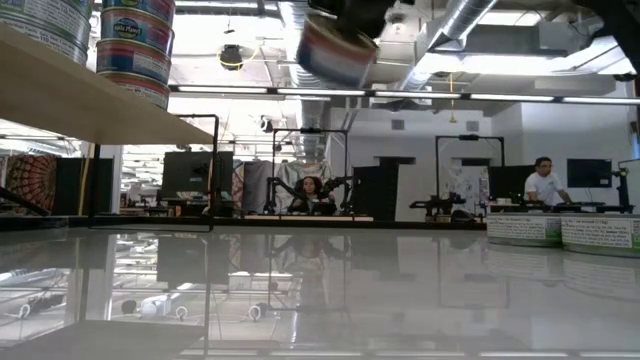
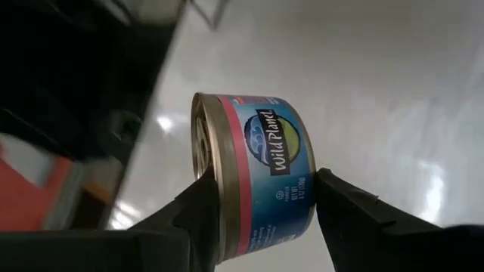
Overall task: Stack canned seafood by type on shelf
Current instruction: Stack the green tuna can on top of the green tuna can on the shelf
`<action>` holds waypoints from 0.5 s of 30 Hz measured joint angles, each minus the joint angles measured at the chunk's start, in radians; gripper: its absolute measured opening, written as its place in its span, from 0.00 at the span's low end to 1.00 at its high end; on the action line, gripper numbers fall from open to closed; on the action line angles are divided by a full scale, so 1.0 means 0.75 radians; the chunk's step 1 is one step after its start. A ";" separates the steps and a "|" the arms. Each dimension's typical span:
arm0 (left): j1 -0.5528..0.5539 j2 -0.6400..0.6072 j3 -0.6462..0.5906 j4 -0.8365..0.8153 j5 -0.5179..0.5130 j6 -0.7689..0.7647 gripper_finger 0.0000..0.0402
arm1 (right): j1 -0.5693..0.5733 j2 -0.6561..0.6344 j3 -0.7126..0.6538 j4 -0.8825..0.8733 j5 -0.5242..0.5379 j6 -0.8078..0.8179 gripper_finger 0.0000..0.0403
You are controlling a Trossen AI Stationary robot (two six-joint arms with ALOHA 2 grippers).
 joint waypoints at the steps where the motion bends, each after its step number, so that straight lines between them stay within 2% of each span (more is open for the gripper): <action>1: 0.000 0.013 0.000 -0.020 -0.002 0.092 0.62 | -0.023 0.000 0.008 0.040 -0.052 0.028 0.52; 6: 0.034 0.092 -0.001 -0.075 -0.042 0.439 0.62 | -0.119 0.000 0.018 0.333 -0.270 0.343 0.52; 9: 0.079 0.112 -0.001 -0.075 -0.038 0.459 0.62 | -0.140 0.001 0.019 0.508 -0.347 0.494 0.52; 15: 0.192 0.128 0.000 -0.069 0.005 0.543 0.62 | -0.109 0.000 0.020 0.769 -0.412 0.602 0.52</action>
